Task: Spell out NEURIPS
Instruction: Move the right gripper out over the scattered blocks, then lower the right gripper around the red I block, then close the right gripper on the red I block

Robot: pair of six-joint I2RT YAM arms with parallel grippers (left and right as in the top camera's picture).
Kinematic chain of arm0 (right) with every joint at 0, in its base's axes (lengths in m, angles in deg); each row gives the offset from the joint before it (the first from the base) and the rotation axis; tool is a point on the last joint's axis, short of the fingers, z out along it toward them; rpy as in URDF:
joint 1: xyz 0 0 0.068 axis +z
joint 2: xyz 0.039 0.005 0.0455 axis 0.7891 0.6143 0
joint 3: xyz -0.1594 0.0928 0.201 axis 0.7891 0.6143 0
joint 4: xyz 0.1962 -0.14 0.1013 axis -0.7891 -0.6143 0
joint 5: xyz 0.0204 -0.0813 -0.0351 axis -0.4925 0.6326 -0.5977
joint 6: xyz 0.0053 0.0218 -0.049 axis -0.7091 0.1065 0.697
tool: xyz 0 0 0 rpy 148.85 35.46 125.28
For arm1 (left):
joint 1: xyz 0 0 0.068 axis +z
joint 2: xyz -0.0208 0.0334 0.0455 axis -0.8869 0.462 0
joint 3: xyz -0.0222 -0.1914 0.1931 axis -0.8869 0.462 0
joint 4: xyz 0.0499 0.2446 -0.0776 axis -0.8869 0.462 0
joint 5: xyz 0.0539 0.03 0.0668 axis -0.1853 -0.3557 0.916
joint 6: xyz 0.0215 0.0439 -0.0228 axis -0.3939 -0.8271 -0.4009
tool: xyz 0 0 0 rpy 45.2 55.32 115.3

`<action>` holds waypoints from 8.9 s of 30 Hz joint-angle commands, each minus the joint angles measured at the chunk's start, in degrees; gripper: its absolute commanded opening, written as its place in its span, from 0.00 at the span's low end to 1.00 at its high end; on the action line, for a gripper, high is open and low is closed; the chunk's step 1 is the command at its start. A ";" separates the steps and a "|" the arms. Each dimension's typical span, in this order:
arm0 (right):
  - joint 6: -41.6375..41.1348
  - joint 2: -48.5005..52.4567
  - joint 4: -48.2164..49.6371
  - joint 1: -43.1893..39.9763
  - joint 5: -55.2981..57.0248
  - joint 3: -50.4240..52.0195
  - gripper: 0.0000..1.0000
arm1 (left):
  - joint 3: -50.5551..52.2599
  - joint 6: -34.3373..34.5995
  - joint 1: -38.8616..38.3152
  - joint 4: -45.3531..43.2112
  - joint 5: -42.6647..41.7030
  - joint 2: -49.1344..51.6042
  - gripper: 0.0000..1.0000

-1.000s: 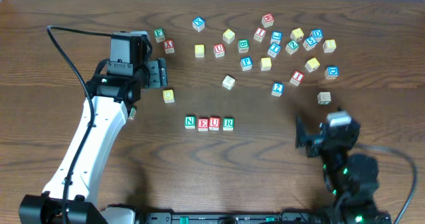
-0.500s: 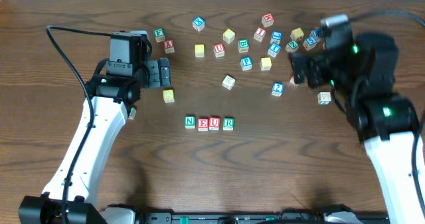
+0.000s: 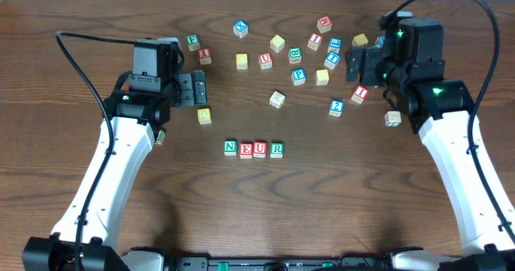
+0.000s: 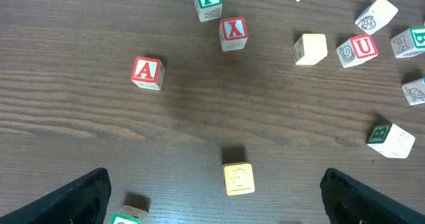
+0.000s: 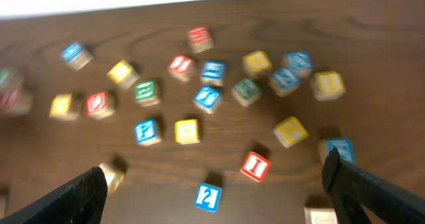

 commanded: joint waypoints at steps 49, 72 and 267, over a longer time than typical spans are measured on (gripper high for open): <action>-39.67 18.43 -8.33 7.32 25.33 -5.75 0.91 | -1.38 -0.55 0.24 0.00 0.28 -1.07 0.99; -38.95 24.41 -23.56 2.43 16.00 -12.74 0.74 | -1.38 -0.55 0.24 0.00 0.28 -1.07 1.00; -28.85 39.78 -13.60 0.79 13.53 -16.70 0.39 | -1.38 -0.55 0.24 0.00 0.28 -1.07 1.00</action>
